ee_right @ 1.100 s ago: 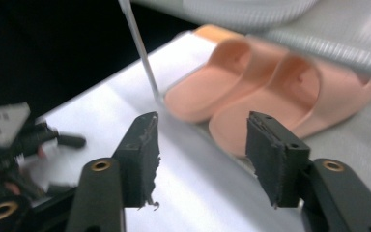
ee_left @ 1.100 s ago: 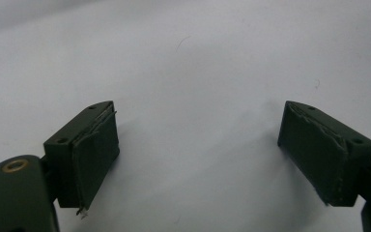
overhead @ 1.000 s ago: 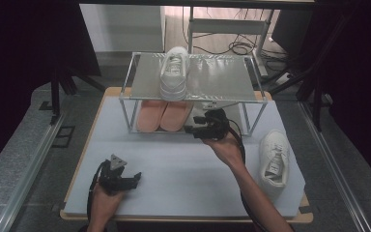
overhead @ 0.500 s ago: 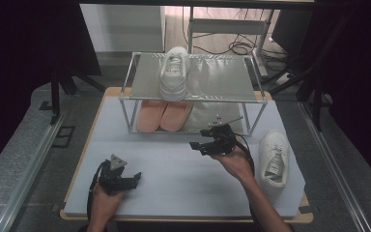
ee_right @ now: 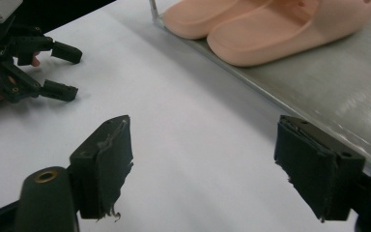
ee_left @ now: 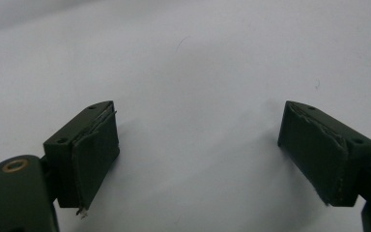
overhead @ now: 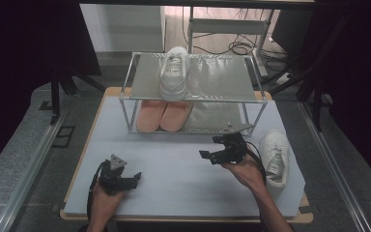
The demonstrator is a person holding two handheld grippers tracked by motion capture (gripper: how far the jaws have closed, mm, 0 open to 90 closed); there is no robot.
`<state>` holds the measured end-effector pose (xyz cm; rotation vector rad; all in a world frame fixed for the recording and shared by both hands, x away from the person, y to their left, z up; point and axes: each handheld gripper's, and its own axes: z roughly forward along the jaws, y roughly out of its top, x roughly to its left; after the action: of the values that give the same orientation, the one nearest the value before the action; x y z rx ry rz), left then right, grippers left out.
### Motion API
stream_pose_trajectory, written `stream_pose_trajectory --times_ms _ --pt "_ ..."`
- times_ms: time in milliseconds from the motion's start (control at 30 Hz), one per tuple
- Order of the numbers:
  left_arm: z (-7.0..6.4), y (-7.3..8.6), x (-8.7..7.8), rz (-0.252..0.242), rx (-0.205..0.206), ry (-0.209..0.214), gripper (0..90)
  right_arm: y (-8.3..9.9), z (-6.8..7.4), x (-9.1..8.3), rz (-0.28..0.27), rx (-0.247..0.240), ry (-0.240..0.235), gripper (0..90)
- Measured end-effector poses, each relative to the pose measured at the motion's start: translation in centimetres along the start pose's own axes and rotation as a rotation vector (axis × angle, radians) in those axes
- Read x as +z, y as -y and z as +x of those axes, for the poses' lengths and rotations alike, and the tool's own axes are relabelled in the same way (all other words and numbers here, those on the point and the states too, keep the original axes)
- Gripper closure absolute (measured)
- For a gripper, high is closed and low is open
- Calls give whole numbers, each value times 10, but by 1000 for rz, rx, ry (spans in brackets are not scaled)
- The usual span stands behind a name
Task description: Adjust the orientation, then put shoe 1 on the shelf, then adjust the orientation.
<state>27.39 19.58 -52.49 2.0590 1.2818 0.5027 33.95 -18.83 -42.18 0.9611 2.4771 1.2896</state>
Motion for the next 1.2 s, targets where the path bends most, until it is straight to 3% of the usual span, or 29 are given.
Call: stream_pose_trajectory --times_ms 133,267,533,700,1200 --pt "0 0 0 0 0 0 144 7 -2 -13 3 18 9 139" --pt "0 0 0 0 -1 0 144 14 -3 -25 9 31 23 143" --pt "0 0 0 5 2 1 143 29 -12 -50 23 46 100 316" --pt "0 0 0 6 3 1 143 37 -23 -66 43 57 176 399" --pt "0 0 0 5 0 1 142 67 -69 -119 50 171 388 630"
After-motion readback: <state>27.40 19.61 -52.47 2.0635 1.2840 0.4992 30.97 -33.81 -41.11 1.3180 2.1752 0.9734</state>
